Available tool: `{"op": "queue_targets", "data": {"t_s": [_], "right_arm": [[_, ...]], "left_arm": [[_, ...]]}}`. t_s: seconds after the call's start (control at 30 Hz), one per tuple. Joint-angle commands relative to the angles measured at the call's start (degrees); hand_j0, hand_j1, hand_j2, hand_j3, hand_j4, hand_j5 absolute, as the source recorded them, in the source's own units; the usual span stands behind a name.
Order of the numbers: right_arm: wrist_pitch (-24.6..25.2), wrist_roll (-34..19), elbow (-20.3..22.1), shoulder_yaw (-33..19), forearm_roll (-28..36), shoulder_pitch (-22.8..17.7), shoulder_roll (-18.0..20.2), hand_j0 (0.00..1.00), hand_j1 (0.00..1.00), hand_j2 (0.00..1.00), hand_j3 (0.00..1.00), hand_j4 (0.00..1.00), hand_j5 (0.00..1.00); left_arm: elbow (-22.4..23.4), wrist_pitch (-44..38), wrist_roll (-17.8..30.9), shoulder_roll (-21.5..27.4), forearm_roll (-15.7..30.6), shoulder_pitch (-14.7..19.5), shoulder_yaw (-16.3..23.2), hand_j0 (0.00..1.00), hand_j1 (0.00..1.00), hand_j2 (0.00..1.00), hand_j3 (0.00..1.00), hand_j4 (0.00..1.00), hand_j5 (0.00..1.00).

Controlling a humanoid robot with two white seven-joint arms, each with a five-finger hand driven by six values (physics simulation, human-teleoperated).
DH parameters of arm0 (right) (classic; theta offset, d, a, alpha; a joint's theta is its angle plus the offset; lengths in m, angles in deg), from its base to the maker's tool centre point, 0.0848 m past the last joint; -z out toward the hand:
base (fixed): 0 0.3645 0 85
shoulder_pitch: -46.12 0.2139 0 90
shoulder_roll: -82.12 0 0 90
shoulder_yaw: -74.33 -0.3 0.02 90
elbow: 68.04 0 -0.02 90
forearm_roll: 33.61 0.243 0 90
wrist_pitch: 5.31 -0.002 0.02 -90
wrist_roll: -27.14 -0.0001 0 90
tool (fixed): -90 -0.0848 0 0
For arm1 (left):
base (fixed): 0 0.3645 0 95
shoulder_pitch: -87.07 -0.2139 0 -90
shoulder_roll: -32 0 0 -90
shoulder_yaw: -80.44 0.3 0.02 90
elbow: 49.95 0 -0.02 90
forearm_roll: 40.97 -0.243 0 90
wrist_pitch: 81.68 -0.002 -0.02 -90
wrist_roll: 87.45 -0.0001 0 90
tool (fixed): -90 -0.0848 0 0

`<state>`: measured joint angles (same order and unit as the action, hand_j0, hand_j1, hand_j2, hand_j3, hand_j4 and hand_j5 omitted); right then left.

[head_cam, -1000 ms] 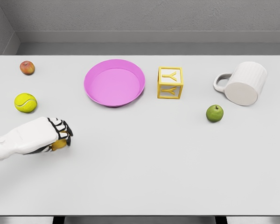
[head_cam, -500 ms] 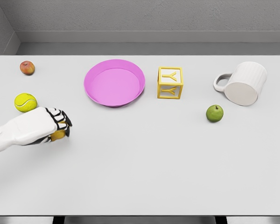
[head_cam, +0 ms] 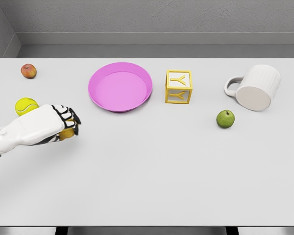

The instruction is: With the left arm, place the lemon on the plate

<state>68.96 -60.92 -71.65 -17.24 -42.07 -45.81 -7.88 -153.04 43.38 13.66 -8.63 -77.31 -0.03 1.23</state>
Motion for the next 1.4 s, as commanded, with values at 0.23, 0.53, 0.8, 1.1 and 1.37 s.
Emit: {"op": "queue_targets", "data": {"t_s": [0.23, 0.53, 0.8, 1.1, 1.37], "right_arm": [[0.0, -0.01, 0.0, -0.01, 0.02, 0.0, 0.0, 1.0, 1.0, 1.0, 1.0, 1.0, 1.0], [0.0, -0.01, 0.0, -0.01, 0.02, 0.0, 0.0, 1.0, 1.0, 1.0, 1.0, 1.0, 1.0], [0.0, -0.01, 0.0, -0.01, 0.02, 0.0, 0.0, 1.0, 1.0, 1.0, 1.0, 1.0, 1.0], [0.0, -0.01, 0.0, -0.01, 0.02, 0.0, 0.0, 1.0, 1.0, 1.0, 1.0, 1.0, 1.0], [0.0, -0.01, 0.0, -0.01, 0.02, 0.0, 0.0, 1.0, 1.0, 1.0, 1.0, 1.0, 1.0]], "left_arm": [[0.52, -0.06, -0.04, -1.91, 0.04, 1.23, 0.2, 0.39, 0.39, 0.39, 0.39, 0.39, 0.39], [0.78, -0.06, -0.04, -3.93, -0.05, 3.51, 0.46, 0.39, 0.39, 0.39, 0.39, 0.39, 0.39], [2.98, -0.06, 0.05, -5.68, -0.13, 5.45, 0.99, 0.39, 0.39, 0.39, 0.39, 0.39, 0.39], [5.53, -0.06, 3.04, -9.2, -0.13, 8.61, 1.43, 0.39, 0.39, 0.39, 0.39, 0.39, 0.39], [6.23, -0.06, 3.04, -10.61, -0.31, 10.37, 2.31, 0.39, 0.39, 0.39, 0.39, 0.39, 0.39]]}}
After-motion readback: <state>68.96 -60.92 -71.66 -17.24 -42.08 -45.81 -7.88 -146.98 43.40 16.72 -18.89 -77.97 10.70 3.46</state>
